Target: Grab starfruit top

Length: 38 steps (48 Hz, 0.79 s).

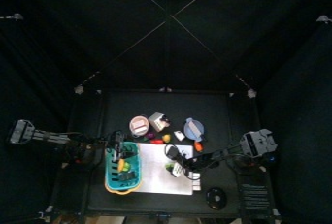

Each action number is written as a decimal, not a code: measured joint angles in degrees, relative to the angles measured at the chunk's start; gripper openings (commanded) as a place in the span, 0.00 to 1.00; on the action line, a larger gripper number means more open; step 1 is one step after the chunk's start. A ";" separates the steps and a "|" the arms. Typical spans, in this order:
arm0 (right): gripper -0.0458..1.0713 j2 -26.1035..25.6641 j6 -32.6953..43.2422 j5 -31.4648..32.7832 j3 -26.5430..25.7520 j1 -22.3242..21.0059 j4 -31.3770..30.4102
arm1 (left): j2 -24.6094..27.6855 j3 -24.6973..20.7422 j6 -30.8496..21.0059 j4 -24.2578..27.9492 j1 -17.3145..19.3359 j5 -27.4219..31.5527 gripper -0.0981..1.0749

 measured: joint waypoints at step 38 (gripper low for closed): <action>0.77 3.43 -0.26 3.08 -1.05 0.35 2.55 | 0.44 0.00 0.00 -0.09 0.00 0.00 0.91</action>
